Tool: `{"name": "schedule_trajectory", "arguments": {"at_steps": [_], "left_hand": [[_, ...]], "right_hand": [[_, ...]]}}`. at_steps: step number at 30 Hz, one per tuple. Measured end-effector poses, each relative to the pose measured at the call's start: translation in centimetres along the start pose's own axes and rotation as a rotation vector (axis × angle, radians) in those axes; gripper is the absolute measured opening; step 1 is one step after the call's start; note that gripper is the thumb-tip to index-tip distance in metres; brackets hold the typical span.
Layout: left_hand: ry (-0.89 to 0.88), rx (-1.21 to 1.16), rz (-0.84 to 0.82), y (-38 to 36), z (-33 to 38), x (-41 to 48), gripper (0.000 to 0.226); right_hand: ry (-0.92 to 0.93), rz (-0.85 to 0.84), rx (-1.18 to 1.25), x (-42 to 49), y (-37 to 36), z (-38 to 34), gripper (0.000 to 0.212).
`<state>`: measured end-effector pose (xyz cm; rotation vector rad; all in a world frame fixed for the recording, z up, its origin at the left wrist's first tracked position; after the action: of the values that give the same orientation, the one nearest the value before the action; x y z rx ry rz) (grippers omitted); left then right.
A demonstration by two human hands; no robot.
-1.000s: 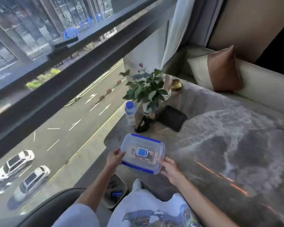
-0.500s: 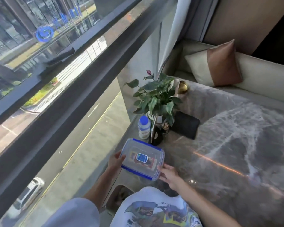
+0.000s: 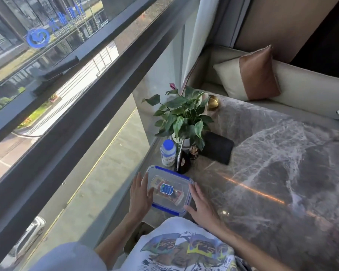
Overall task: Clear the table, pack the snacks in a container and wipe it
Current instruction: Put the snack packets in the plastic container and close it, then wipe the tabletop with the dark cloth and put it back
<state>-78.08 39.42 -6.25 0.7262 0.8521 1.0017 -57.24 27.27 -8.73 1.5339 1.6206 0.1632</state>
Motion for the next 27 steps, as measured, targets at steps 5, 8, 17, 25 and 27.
{"name": "schedule_trajectory", "arguments": {"at_steps": [5, 8, 17, 25, 27], "left_hand": [[-0.111, 0.202, -0.177, -3.4, 0.4, -1.5, 0.069], [-0.123, 0.298, -0.229, -4.5, -0.1, -2.0, 0.074], [-0.095, 0.315, -0.224, -4.0, 0.4, -2.0, 0.077], [-0.057, 0.235, -0.086, -3.6, 4.1, -3.3, 0.056], [-0.14, 0.228, -0.074, -4.8, 6.1, -4.5, 0.054]], "right_hand": [[0.152, -0.062, -0.43, -0.5, -1.6, 0.3, 0.074], [0.148, -0.069, -0.479, -0.7, -2.2, 0.9, 0.074], [0.112, -0.02, -0.542, -0.8, -1.8, 0.4, 0.069], [0.117, -0.021, -0.384, -3.0, 1.5, -0.3, 0.066], [0.081, 0.015, -0.31, -5.1, 2.5, 1.7, 0.066]]}}
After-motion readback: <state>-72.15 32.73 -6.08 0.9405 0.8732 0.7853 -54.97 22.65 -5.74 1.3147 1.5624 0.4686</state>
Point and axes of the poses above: each hand's wrist, its own x-axis towards the middle knuckle, its own y-axis out of the back of the hand, z = x × y, the point moved 5 cm from there along x, towards the middle knuckle, and after that the axes turned 2 degrees about -y, right-handed, at the moved point
